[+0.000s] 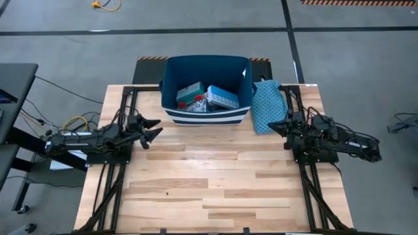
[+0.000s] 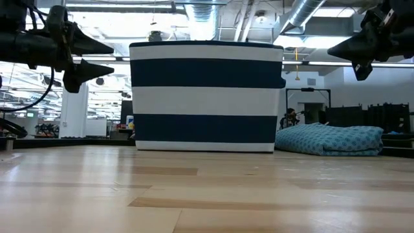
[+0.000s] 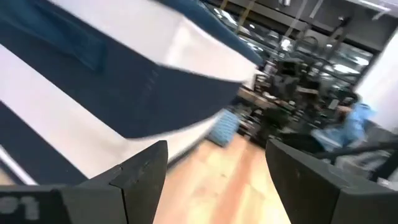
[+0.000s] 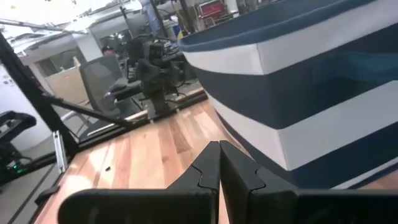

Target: Pick & place medical supplies in basket/bin

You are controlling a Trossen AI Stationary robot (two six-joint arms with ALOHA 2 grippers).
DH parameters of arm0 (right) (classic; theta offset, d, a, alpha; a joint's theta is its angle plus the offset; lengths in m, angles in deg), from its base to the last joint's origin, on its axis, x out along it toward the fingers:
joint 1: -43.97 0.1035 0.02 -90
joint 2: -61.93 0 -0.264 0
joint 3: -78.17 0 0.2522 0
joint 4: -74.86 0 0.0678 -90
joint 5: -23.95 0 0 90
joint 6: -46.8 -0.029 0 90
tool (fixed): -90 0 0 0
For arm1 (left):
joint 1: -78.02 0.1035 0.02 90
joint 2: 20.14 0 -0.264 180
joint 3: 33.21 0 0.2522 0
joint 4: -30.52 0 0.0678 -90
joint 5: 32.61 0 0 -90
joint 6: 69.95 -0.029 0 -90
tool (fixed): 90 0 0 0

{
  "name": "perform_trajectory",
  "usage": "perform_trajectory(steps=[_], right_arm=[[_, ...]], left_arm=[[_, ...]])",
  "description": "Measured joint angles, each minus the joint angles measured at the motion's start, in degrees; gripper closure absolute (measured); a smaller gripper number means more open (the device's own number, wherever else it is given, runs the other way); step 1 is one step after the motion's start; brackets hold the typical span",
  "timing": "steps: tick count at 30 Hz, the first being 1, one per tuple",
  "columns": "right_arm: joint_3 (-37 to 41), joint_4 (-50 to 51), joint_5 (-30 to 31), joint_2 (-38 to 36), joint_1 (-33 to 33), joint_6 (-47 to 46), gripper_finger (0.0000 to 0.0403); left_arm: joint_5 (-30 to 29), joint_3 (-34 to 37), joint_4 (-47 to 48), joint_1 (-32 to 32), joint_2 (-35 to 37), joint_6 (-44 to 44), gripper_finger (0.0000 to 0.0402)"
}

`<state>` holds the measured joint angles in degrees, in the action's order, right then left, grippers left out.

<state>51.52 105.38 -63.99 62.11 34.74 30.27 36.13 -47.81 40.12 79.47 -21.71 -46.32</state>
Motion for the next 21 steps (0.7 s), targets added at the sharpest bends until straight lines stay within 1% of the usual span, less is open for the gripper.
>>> perform_trajectory(steps=[3,9,13,16,21], right_arm=[[-0.02,0.69,-0.49,0.06,0.12,-0.03,0.0403],[-0.09,4.17,-0.53,0.15,0.37,0.35,0.0403],[-0.03,6.59,-0.47,0.15,0.38,4.22,0.0403],[1.46,5.65,-0.47,0.15,0.84,7.10,0.0403],[5.65,0.76,-0.67,0.15,2.69,10.87,0.0403]], left_arm=[[2.57,-0.07,0.32,0.00,-0.03,2.69,0.0140],[2.65,-0.11,0.61,0.00,-0.03,1.44,0.0140],[2.68,-0.13,0.65,0.00,-0.03,1.66,0.0140],[2.74,-0.13,0.70,0.00,-0.03,0.97,0.0140],[2.78,-0.18,0.81,0.00,-0.03,1.00,0.0140]])
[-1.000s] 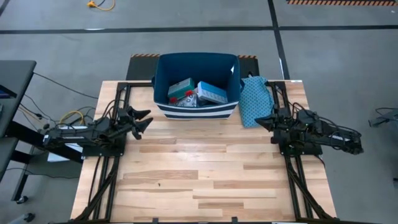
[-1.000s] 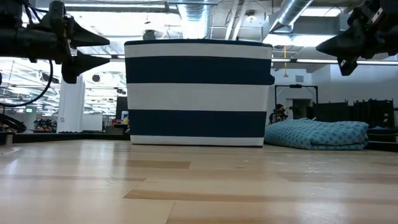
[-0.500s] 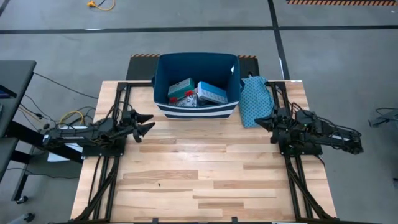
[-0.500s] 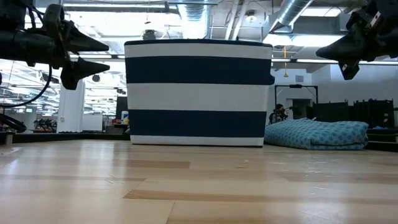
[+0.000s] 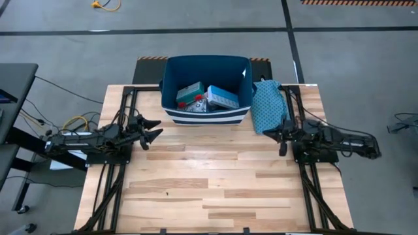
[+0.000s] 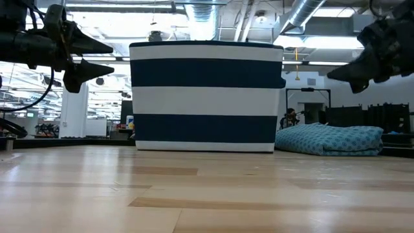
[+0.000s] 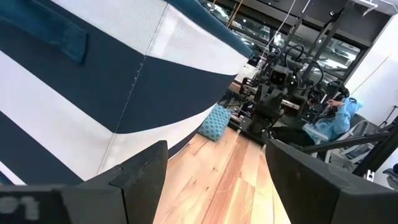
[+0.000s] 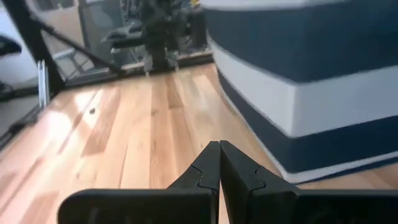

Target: Pick & place medical supplies in basket/bin

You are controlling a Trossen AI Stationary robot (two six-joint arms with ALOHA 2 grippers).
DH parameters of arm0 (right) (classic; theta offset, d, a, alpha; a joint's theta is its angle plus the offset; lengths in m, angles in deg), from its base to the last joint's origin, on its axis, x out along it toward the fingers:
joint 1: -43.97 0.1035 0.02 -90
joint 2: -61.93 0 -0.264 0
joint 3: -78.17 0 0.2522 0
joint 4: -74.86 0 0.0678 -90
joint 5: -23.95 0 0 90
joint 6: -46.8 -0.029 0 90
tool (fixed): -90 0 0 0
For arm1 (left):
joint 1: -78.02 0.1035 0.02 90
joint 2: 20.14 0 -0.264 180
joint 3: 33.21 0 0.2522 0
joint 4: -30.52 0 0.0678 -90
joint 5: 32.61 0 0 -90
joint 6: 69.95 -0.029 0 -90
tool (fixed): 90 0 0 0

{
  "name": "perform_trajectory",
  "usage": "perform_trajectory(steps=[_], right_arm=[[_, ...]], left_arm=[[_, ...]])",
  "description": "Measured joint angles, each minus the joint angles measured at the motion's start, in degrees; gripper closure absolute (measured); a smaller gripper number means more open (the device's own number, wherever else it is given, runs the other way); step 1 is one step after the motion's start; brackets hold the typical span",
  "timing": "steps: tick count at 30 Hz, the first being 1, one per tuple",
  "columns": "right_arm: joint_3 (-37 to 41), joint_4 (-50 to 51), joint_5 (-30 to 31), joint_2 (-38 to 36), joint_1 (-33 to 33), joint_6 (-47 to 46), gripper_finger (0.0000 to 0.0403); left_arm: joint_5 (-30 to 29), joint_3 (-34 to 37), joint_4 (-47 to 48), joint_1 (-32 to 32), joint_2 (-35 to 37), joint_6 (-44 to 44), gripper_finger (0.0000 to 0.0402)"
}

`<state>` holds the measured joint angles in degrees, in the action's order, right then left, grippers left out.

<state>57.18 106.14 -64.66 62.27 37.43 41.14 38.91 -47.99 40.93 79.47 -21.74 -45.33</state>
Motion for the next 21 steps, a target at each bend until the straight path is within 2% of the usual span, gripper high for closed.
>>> perform_trajectory(steps=[6,21], right_arm=[[1.36,-0.37,0.13,1.82,2.19,1.17,0.0403],[1.36,-0.19,0.17,1.88,2.34,1.17,0.0403]], left_arm=[[0.00,-0.02,0.02,0.00,0.00,-0.02,0.0140],[0.00,-0.04,0.06,0.00,0.00,-0.02,0.0140]])
